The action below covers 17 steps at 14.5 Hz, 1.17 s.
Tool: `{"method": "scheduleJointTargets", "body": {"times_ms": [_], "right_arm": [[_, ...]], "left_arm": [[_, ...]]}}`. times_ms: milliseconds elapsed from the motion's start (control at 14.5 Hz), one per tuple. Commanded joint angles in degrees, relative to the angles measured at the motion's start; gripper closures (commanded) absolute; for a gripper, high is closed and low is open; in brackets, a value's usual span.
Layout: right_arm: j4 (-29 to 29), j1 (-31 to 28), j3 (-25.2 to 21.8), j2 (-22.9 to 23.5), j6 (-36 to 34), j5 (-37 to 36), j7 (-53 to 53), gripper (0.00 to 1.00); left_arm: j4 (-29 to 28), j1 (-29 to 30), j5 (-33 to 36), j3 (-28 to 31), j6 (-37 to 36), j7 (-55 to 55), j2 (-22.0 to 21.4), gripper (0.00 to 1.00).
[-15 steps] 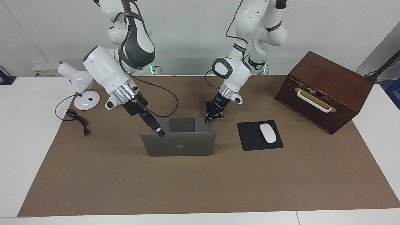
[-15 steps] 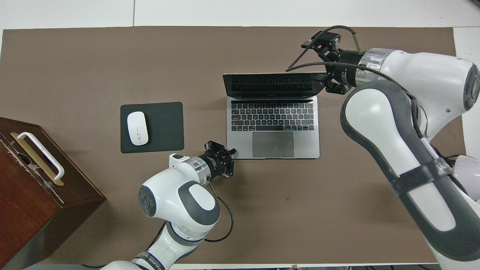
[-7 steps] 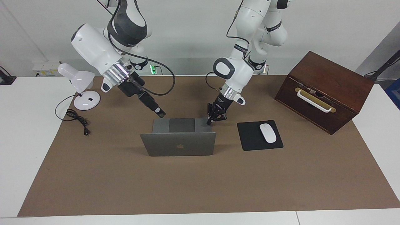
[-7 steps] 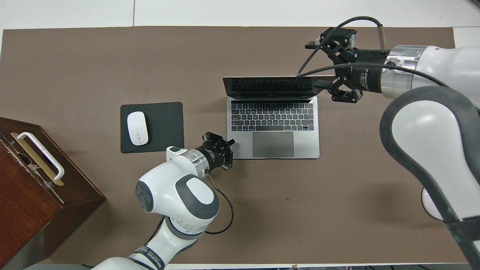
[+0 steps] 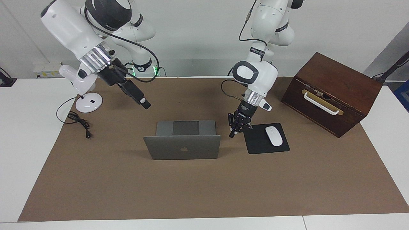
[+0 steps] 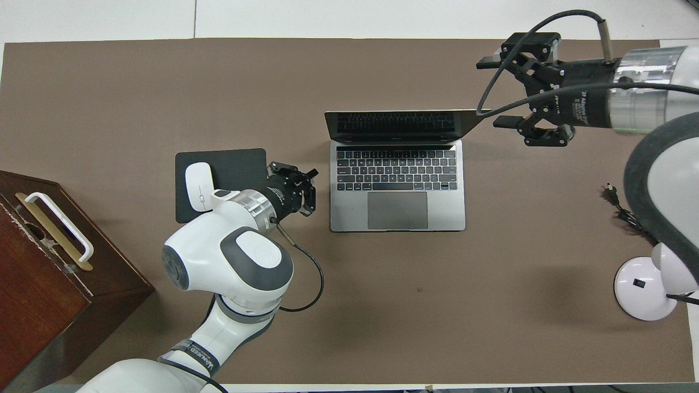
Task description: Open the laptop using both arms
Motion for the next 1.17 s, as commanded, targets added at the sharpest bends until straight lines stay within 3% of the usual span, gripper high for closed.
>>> {"method": "scheduleJointTargets", "body": {"times_ms": [0, 275, 344, 482, 551, 620, 895, 1102], "right_arm": [[3.3, -0.2, -1.6, -0.2, -5.5, -3.7, -5.2, 0.0], [7.0, -1.6, -2.4, -0.2, -12.0, -10.0, -15.2, 0.0], [8.0, -2.4, -2.3, -0.2, -13.8, -11.6, -17.9, 0.0], [9.3, -5.1, -1.5, -0.2, -17.5, -15.8, -25.8, 0.0], [9.3, -6.3, -1.2, -0.3, -18.9, -18.1, -29.8, 0.0], [9.3, -7.9, -0.3, -0.4, -20.2, -20.2, -33.4, 0.0], [9.2, -15.7, 8.5, -2.2, -23.1, -29.3, -40.2, 0.0], [7.3, -22.9, 15.4, -3.1, -23.4, -30.1, -43.4, 0.0]], "left_arm": [[0.6, 2.0, 2.1, -0.6, -0.6, 0.2, -0.2, 1.0], [0.5, 2.7, 2.5, -0.4, 1.1, 0.4, 0.1, 1.0], [0.5, 3.1, 2.6, -0.5, 2.1, 0.4, 0.2, 0.91], [0.5, 3.5, 2.8, -0.4, 2.8, 0.4, 0.3, 0.61], [0.6, 4.2, 2.9, -0.3, 3.1, 0.6, 0.3, 0.36], [0.8, 4.1, 4.2, -0.4, 3.8, 1.1, 0.4, 0.0], [0.6, 3.6, 5.6, -0.5, 7.5, 3.1, 0.4, 0.0], [0.8, 5.2, 5.8, -0.2, 8.4, 8.4, 0.4, 0.0]]}}
